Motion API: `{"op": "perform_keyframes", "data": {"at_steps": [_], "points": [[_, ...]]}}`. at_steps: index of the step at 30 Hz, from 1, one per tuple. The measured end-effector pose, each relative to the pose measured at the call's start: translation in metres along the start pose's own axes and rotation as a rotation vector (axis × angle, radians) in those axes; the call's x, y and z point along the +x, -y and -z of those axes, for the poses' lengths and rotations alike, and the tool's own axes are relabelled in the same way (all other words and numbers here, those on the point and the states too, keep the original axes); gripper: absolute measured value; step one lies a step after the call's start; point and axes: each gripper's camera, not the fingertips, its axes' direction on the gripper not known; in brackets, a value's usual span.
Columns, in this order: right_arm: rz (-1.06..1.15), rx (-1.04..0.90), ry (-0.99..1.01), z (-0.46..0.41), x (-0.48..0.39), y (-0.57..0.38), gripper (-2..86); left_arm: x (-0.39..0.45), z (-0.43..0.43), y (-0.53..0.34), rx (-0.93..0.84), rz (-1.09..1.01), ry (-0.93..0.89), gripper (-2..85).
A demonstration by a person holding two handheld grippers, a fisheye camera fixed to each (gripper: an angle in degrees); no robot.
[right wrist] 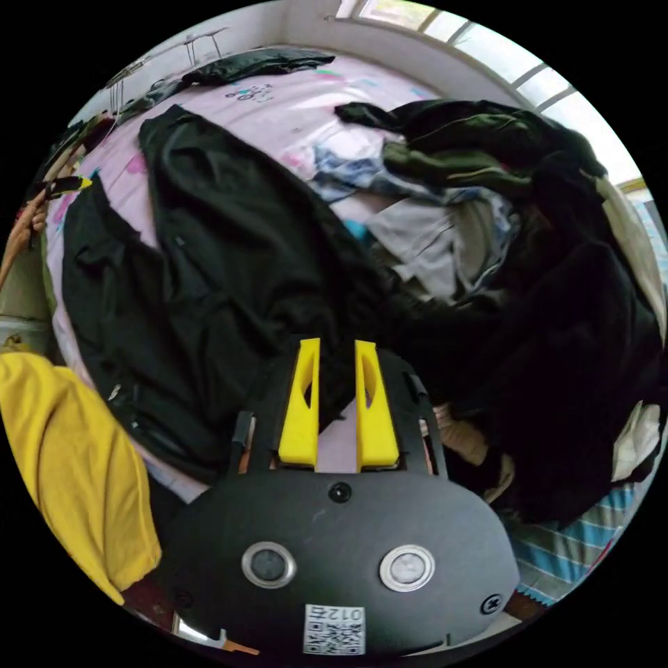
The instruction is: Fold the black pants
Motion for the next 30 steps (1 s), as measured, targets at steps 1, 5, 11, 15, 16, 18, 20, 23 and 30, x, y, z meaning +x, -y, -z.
{"op": "perform_keyframes", "data": {"at_steps": [1, 5, 11, 15, 16, 18, 20, 23, 30], "points": [[0.031, -0.004, -0.031, -0.008, 0.009, 0.011, 9.2, 0.022, -0.021, 0.018, -0.026, -0.066, -0.047, 0.3], [0.084, -0.076, -0.032, -0.039, 0.032, 0.036, 10.0, 0.109, -0.103, 0.064, -0.152, -0.302, -0.058, 0.3], [0.079, -0.326, 0.243, -0.099, 0.047, 0.049, 7.0, 0.167, -0.2, 0.076, -0.322, -0.381, 0.002, 0.4], [0.102, -0.245, 0.122, -0.077, 0.052, 0.043, 3.5, 0.179, -0.223, 0.075, -0.324, -0.382, 0.028, 0.4], [0.08, -0.214, 0.082, -0.069, 0.057, 0.04, 3.1, 0.182, -0.228, 0.077, -0.311, -0.381, 0.031, 0.4], [0.015, -0.178, 0.033, -0.062, 0.068, 0.034, 2.9, 0.189, -0.235, 0.082, -0.29, -0.377, 0.029, 0.4], [-0.068, -0.173, -0.001, -0.065, 0.076, 0.028, 3.0, 0.201, -0.244, 0.09, -0.258, -0.385, 0.036, 0.4], [-0.117, -0.244, -0.005, -0.093, 0.069, 0.019, 4.4, 0.215, -0.257, 0.098, -0.256, -0.412, 0.095, 0.3], [-0.212, 0.125, -0.261, -0.051, 0.01, -0.015, 6.0, 0.203, -0.224, 0.118, -0.15, -0.344, 0.125, 0.2]]}}
